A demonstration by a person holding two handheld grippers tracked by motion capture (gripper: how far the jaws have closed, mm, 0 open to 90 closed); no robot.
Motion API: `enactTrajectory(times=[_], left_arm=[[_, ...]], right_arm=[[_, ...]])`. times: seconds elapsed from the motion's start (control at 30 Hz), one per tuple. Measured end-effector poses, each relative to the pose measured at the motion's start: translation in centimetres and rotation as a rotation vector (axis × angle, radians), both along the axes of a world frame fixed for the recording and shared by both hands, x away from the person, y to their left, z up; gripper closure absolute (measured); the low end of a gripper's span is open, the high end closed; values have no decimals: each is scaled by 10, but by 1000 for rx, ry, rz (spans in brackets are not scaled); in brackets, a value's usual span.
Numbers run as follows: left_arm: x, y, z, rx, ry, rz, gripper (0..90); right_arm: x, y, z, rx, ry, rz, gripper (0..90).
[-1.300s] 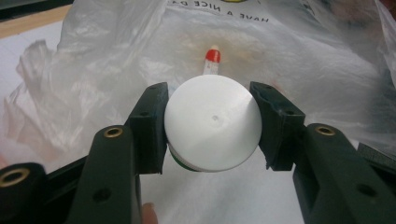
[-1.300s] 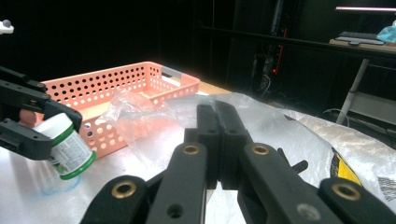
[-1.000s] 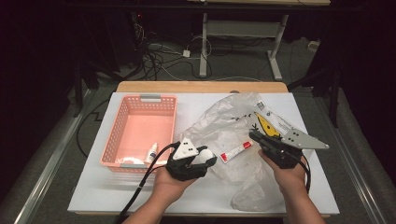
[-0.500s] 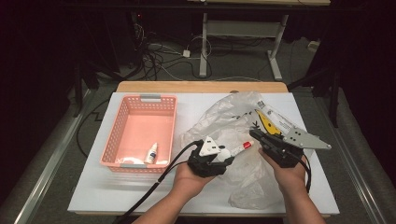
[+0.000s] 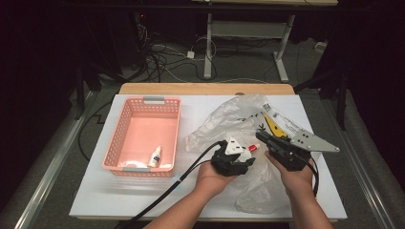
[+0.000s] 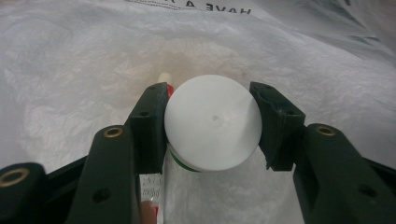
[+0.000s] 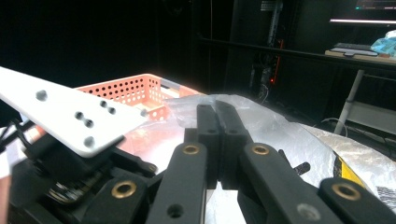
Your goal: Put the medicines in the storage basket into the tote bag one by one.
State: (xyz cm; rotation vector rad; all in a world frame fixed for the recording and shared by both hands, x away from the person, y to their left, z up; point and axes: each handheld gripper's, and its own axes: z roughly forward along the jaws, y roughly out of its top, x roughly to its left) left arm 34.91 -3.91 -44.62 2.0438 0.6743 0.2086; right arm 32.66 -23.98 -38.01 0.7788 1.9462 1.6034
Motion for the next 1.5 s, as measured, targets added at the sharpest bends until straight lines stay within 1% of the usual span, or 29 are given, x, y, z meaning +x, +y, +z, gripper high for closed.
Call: enactTrajectory(times=[0.07,0.13,0.2,0.3,0.37,0.43,0.47,0.57,0.63,0.7,0.73,0.77,0.8,0.83,0.9,0.97,1.0,1.07,1.13,1.23,1.3,1.37,1.5], left_arm=[[3,-6,-2,-6,-4,8,485],[7,-11,-6,1,-1,4,485],[9,-17,-10,10,3,11,485],[12,-23,-15,10,11,9,484],[14,-26,-19,21,16,7,484],[15,-27,-22,26,24,15,484],[16,-28,-23,25,29,20,483],[18,-28,-25,19,32,12,481],[19,-27,-25,9,42,11,476],[19,-26,-24,7,44,12,429],[19,-25,-23,1,51,5,417],[18,-24,-22,9,57,2,403],[17,-24,-20,18,53,3,401],[15,-22,-19,23,48,-2,400],[11,-18,-17,9,44,-2,374],[7,-13,-15,7,40,1,373],[4,-10,-15,-2,38,-4,373],[-2,-5,-12,1,35,-3,373],[-7,2,-10,-8,33,-15,373],[-17,12,-8,-9,22,-35,362],[-22,20,-6,-21,24,-51,353],[-28,28,-4,-35,16,-60,352],[-39,44,2,-53,20,-79,299]], right_arm=[[0,-1,0,4,0,-2,900],[0,-2,0,10,2,-5,900],[0,-3,0,10,2,-8,900],[1,-5,0,11,2,-8,900],[0,-5,0,16,4,-9,900],[0,-4,0,19,4,-8,900],[0,-4,0,12,2,-5,900],[1,-4,0,12,1,-4,900],[1,-5,0,11,4,-4,900],[1,-5,0,12,6,-4,900],[1,-5,0,12,4,-4,900],[1,-5,0,11,3,-5,900],[1,-5,0,12,6,-6,900],[1,-5,0,10,6,-6,900],[0,-5,0,17,8,-5,900],[0,-5,1,9,4,-4,900],[0,-5,1,8,3,-4,900],[0,-5,0,9,5,-2,900],[0,-4,0,10,7,-2,900],[0,-4,0,6,5,2,900],[0,-4,1,5,4,2,900],[-1,-4,1,9,8,0,900],[-1,-4,0,6,8,-2,900]])
